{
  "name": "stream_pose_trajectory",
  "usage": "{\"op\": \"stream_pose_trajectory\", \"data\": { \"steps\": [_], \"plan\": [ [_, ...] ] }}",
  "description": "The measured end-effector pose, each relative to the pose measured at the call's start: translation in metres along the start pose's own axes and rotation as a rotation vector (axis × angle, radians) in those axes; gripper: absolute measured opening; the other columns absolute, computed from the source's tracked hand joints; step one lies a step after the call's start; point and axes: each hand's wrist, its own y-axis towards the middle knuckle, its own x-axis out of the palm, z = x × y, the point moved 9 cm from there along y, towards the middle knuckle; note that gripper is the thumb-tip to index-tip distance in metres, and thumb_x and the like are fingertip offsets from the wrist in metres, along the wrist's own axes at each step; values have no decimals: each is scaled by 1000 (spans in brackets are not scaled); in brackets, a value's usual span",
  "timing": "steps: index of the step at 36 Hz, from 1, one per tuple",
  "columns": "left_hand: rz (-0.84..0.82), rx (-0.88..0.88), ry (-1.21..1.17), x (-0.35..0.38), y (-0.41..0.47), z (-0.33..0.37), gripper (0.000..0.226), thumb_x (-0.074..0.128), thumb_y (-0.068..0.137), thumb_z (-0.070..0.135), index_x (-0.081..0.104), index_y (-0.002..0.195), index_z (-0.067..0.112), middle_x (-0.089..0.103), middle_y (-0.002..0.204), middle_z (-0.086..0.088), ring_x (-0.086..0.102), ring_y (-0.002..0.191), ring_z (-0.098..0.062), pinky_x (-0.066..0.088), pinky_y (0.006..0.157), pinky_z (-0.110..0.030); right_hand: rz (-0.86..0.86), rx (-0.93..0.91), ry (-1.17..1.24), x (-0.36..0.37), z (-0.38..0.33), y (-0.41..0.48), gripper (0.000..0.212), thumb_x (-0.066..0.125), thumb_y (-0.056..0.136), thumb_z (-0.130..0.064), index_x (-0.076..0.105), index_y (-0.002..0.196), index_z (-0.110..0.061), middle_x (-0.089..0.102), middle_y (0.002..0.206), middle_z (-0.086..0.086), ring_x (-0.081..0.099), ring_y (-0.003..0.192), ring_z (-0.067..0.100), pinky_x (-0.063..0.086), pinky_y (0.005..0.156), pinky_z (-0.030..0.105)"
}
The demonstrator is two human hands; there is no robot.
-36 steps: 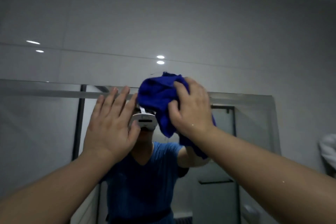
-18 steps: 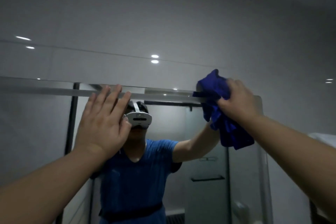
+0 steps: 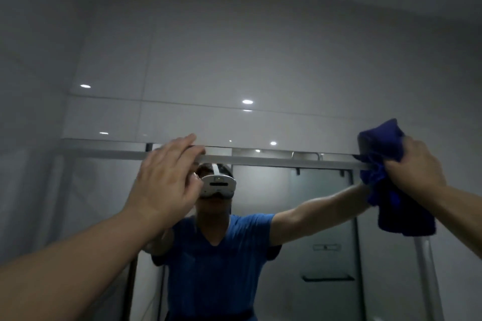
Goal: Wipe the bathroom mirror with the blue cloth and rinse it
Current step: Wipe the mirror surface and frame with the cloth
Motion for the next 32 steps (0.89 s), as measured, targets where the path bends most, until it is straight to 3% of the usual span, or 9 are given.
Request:
{"op": "stream_pose_trajectory", "data": {
  "steps": [4,8,11,16,26,32],
  "plan": [
    [107,-284,43,-32,-3,-75,52,50,98,31,44,150,26,36,164,-1,31,152,-25,24,126,-53,17,160,48,8,-39,-41,51,58,89,-30,47,132,-6,49,135,31,51,121,52,43,111,61],
    [160,-415,38,-31,-12,-121,39,46,101,32,55,138,23,49,152,-7,40,145,-30,30,124,-53,77,-10,131,19,-133,-93,71,49,77,-31,43,143,-3,39,152,31,39,138,51,27,123,58],
    [203,-378,73,-27,-13,-127,34,45,101,33,63,127,21,61,129,-6,49,128,-27,39,114,-49,100,-250,151,33,-213,-125,76,47,76,-31,44,147,-2,44,150,30,41,138,48,27,125,58],
    [238,-403,101,-37,-6,-133,31,37,107,37,65,105,25,63,106,-1,53,106,-25,39,103,-45,121,-550,85,46,-331,-172,53,48,97,-45,49,139,-13,52,140,16,48,127,37,37,117,53],
    [247,-369,32,-39,-9,-136,60,12,107,49,65,97,22,64,100,-3,56,103,-27,39,98,-46,192,-660,125,64,-459,-234,53,45,99,-54,51,136,-16,55,136,14,54,120,34,42,111,52],
    [171,-346,86,-40,-7,-133,46,30,105,49,63,100,19,65,102,-3,58,106,-25,42,99,-46,170,-706,141,65,-469,-250,62,52,93,-49,47,145,-15,48,149,16,47,134,36,33,122,53]
  ]
}}
